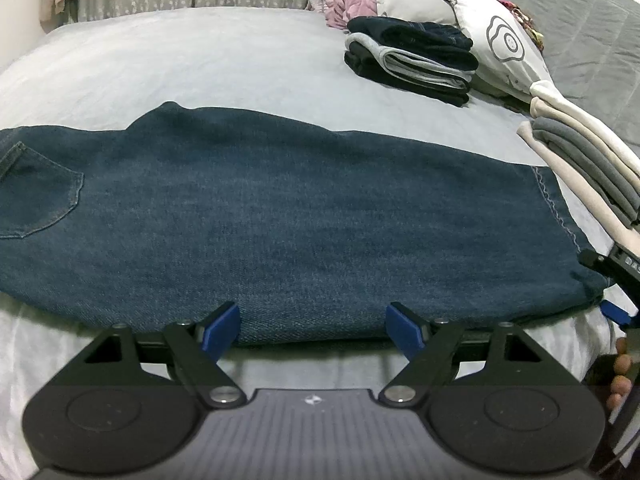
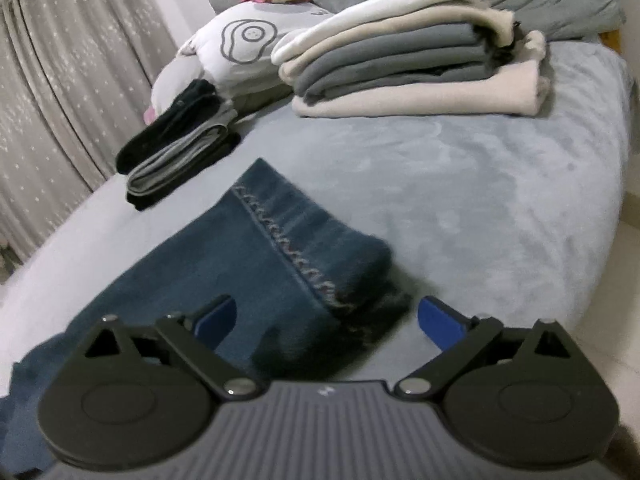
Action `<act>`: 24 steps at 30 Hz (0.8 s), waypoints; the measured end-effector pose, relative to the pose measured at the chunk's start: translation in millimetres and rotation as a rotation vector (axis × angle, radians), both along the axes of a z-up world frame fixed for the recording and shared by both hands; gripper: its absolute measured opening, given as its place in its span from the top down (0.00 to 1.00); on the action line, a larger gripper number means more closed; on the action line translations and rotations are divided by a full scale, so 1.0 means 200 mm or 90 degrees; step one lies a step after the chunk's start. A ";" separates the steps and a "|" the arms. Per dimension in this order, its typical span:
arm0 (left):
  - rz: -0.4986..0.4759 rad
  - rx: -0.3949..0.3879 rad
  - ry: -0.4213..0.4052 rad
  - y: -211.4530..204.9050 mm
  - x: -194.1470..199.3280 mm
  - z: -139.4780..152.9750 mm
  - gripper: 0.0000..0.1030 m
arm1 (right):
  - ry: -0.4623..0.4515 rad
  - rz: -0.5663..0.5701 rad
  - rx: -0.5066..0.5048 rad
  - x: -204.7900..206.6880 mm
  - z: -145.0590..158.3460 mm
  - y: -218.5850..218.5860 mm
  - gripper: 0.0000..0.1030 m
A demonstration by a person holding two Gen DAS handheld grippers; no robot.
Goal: Fold clothes
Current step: 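Move both open grippers along the jeans toward the stitched hem, then grasp the stitched hem of the jeans with the right gripper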
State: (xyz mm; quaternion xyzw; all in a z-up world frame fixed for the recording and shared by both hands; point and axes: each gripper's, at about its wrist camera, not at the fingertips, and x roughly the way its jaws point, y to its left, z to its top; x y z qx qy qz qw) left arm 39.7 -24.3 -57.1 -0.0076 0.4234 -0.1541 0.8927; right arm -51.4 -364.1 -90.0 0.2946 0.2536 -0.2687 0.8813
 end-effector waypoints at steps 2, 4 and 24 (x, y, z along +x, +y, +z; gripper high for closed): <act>0.002 -0.004 0.001 0.00 0.00 0.00 0.22 | -0.001 -0.007 0.002 0.02 -0.02 0.00 0.07; 0.005 -0.012 0.003 0.01 0.00 0.00 0.22 | -0.014 -0.025 0.005 0.03 -0.03 0.00 0.16; -0.151 -0.184 0.026 -0.35 0.09 0.26 0.22 | -0.058 0.031 -0.180 0.06 0.09 0.21 0.47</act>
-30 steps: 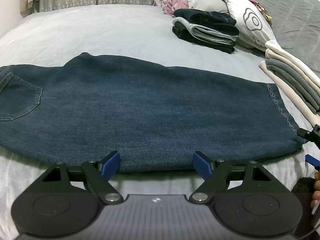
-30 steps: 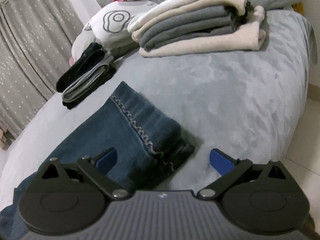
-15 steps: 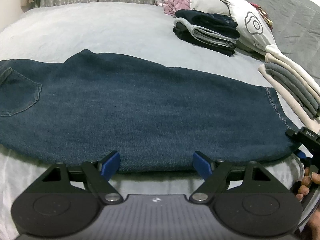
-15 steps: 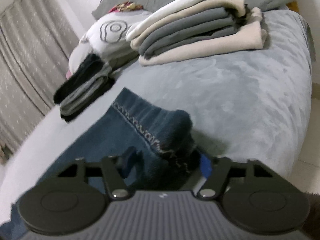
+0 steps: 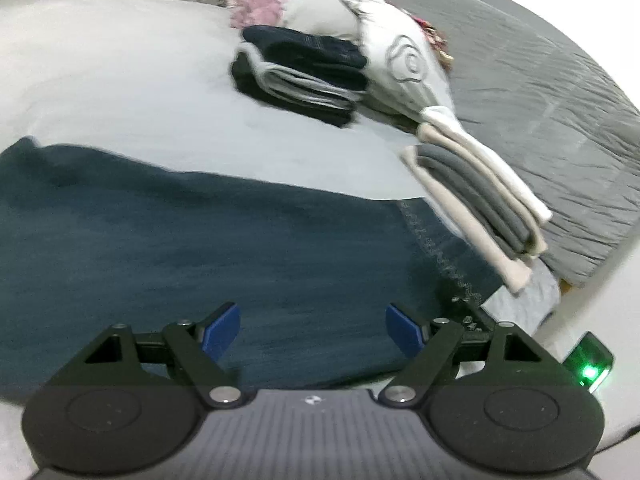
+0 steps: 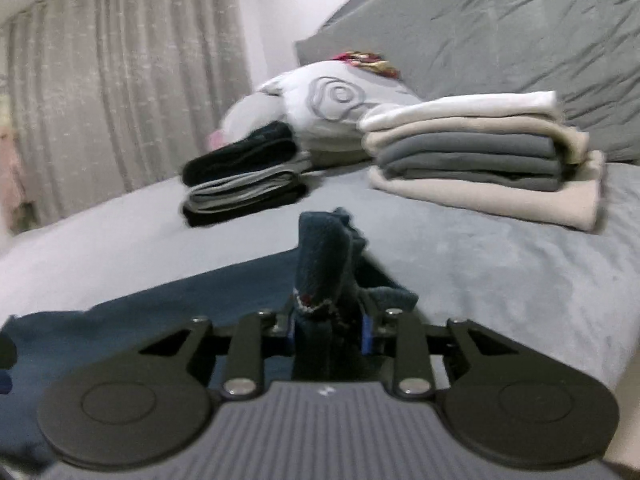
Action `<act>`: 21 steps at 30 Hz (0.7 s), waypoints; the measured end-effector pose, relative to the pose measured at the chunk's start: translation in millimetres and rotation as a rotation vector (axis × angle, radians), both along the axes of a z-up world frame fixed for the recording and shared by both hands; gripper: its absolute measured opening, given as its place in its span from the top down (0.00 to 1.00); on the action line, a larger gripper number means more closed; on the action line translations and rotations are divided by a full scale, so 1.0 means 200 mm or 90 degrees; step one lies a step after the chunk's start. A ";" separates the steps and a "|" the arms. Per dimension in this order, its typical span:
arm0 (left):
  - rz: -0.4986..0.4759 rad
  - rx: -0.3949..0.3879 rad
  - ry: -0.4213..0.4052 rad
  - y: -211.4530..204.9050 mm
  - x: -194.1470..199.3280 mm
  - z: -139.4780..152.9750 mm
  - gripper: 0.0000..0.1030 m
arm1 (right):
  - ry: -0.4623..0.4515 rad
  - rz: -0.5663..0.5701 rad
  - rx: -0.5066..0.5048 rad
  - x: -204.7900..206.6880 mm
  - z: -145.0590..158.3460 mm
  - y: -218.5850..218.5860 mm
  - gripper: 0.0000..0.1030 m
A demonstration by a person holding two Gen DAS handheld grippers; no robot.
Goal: Fold clothes
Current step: 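Grasp the stitched hem of the jeans with the right gripper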
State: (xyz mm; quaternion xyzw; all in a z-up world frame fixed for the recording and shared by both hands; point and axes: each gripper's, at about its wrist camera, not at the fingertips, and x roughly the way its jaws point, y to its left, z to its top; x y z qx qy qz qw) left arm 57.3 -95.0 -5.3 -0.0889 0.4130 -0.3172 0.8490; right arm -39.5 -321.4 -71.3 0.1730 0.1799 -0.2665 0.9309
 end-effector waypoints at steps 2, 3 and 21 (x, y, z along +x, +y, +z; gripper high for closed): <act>-0.006 0.000 0.000 -0.02 -0.01 -0.01 0.22 | 0.005 -0.020 0.046 -0.01 -0.02 -0.06 0.41; -0.008 0.002 0.005 -0.04 -0.01 -0.02 0.22 | 0.012 -0.027 0.072 -0.02 -0.04 -0.10 0.41; -0.112 -0.047 0.091 -0.24 0.15 -0.03 0.22 | -0.002 -0.038 0.047 -0.05 -0.09 -0.05 0.71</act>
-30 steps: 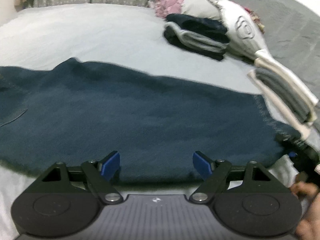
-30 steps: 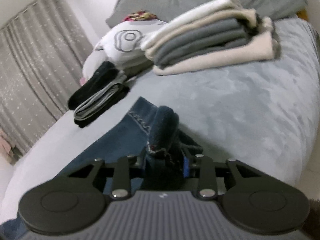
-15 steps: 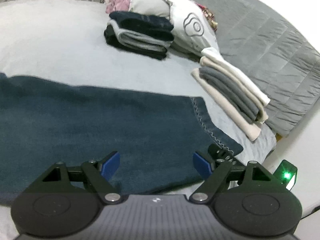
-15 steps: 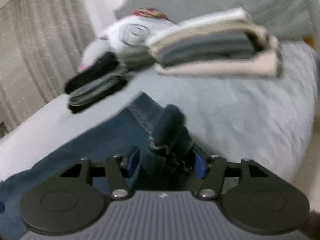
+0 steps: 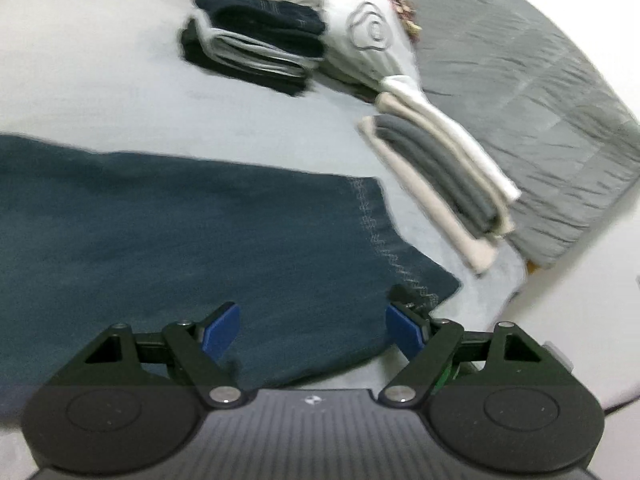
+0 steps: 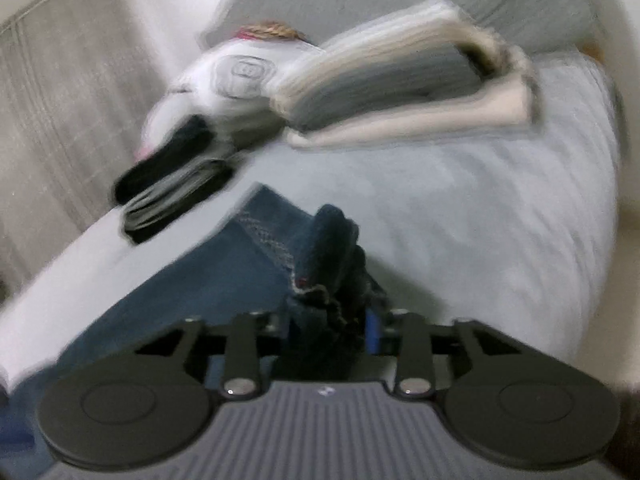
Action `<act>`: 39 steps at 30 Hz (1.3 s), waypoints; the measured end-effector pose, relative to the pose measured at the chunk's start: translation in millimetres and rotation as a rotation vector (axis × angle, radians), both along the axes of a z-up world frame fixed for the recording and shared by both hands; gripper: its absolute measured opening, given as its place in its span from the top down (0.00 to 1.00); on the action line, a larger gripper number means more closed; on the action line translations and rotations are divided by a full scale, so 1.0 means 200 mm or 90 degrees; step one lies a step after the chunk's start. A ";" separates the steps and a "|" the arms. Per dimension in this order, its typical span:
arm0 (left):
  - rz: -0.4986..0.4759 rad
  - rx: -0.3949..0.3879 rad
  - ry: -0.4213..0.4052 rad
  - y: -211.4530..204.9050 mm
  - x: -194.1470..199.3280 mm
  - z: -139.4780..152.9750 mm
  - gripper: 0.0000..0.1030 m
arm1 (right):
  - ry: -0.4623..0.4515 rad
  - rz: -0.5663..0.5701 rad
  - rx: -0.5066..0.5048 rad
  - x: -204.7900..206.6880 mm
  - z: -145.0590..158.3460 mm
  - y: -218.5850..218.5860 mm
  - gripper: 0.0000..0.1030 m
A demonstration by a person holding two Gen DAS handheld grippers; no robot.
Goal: Fold clothes
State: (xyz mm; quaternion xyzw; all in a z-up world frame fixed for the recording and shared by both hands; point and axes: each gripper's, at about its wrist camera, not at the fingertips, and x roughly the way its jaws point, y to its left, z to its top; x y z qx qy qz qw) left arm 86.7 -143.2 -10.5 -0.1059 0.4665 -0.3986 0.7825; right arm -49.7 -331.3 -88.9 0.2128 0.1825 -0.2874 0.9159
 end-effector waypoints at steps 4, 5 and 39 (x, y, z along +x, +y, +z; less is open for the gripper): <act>-0.056 0.001 0.027 -0.14 0.07 0.01 0.22 | 0.011 0.096 -0.165 0.04 0.06 0.19 0.73; -0.071 0.000 0.039 -0.18 0.09 0.01 0.22 | 0.018 0.120 -0.204 0.05 0.06 0.24 0.73; 0.037 -0.083 0.187 0.21 0.39 -0.45 0.80 | -0.026 0.493 -0.290 -0.04 0.28 0.35 0.14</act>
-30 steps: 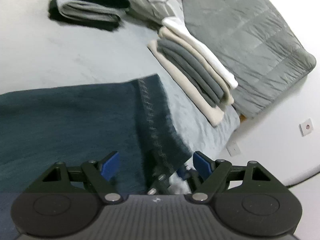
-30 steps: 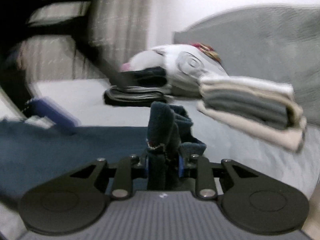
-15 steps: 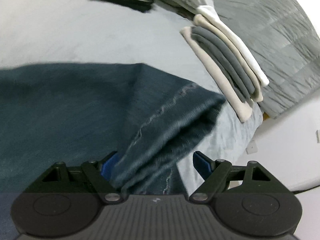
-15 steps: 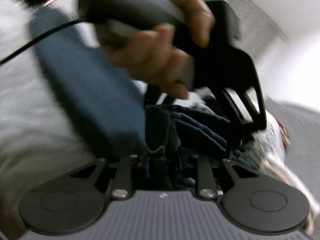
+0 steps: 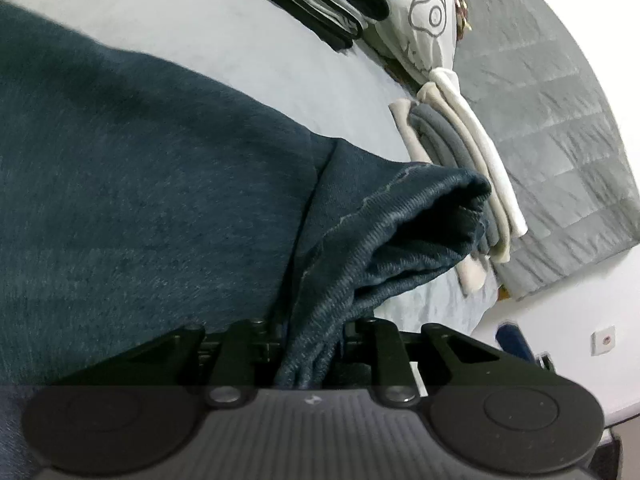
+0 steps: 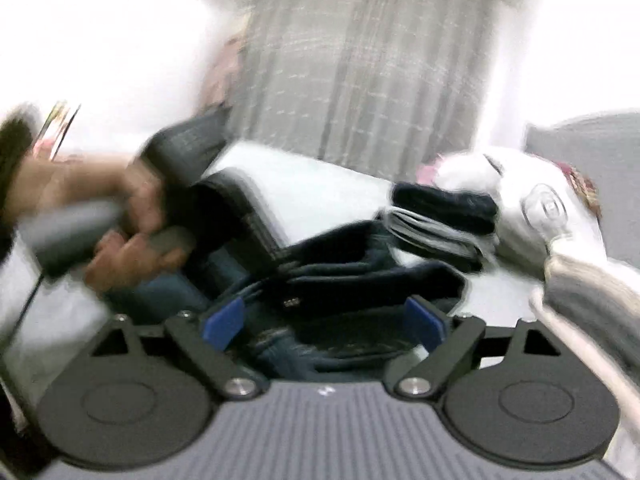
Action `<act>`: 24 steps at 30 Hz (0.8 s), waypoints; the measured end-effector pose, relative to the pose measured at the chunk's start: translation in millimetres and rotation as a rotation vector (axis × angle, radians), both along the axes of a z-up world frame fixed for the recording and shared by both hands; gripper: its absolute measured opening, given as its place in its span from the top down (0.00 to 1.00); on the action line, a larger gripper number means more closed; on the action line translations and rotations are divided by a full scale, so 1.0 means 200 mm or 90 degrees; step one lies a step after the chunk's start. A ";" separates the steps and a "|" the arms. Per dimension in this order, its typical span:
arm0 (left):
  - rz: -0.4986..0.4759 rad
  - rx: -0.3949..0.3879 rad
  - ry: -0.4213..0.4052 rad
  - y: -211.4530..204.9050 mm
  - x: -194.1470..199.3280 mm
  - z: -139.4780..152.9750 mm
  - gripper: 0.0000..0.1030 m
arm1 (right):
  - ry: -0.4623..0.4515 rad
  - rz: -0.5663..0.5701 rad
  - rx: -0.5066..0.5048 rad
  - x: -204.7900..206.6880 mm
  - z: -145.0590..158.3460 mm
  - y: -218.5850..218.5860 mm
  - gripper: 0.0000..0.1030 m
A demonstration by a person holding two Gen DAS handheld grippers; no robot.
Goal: Fold clothes
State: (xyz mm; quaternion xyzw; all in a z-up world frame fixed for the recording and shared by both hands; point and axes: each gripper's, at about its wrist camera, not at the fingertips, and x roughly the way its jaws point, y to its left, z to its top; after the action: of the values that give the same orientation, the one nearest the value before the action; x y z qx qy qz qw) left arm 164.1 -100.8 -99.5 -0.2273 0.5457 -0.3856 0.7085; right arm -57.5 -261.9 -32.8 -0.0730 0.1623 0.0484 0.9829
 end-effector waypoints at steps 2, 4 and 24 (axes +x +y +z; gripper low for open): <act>0.002 -0.011 0.002 0.02 0.00 0.00 0.80 | 0.021 -0.030 0.090 0.08 0.02 -0.15 0.14; 0.002 -0.022 0.003 0.04 -0.01 -0.01 0.77 | 0.043 -0.036 0.169 0.15 -0.01 -0.25 0.14; 0.041 -0.065 -0.069 0.21 -0.11 0.08 0.43 | 0.195 0.097 0.518 0.68 0.06 -0.35 0.08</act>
State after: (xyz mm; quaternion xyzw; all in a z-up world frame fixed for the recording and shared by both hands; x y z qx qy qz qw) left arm 143.1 -58.9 -83.1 -0.2591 0.4787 -0.4016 0.7365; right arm 79.3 -332.2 -20.0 0.3166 0.2682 0.1906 0.8896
